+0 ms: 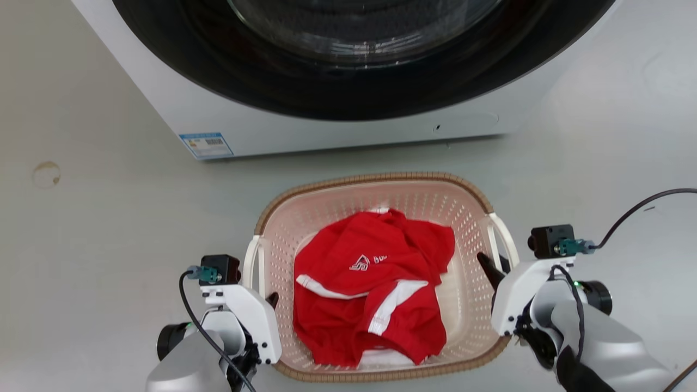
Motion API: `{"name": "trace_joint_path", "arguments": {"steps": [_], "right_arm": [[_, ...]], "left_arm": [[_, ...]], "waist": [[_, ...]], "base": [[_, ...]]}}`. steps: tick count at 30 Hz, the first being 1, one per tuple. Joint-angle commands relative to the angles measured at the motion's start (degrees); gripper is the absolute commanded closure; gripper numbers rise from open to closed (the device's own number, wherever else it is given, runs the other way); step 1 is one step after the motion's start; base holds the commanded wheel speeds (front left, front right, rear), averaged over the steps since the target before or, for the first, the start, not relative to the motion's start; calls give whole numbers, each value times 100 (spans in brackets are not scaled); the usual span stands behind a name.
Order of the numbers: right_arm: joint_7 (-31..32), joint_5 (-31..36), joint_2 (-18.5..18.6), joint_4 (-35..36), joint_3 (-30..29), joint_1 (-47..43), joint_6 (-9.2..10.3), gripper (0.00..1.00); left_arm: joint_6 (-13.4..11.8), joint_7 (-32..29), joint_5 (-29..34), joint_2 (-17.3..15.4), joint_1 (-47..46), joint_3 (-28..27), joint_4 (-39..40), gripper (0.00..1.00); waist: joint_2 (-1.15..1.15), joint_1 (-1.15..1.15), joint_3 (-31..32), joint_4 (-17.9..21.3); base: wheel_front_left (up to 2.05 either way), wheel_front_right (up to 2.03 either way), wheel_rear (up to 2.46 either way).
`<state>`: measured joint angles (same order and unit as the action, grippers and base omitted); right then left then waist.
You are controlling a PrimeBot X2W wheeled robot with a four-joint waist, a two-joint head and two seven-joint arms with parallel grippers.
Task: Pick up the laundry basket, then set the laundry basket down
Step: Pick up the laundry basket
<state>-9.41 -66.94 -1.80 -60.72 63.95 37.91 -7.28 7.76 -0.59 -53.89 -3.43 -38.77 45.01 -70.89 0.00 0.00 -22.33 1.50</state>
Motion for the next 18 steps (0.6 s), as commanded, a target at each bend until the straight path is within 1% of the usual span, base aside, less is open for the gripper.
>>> {"name": "trace_joint_path", "arguments": {"steps": [1,13,18], "right_arm": [[17,-67,468,-223,62,-235,-21,100],[169,-617,468,-361,508,-881,-21,100],[328,-691,468,-393,683,-1106,-21,100]], "left_arm": [[-27,-31,-52,-710,133,-128,-173,100],[-27,-768,-317,-869,673,1,-230,100],[-27,-1093,-413,-963,875,31,-252,100]], "waist": [[0,0,270,59],[0,0,1410,4],[0,0,1825,-15]], "base": [[0,0,0],[0,0,0],[0,0,0]]}}
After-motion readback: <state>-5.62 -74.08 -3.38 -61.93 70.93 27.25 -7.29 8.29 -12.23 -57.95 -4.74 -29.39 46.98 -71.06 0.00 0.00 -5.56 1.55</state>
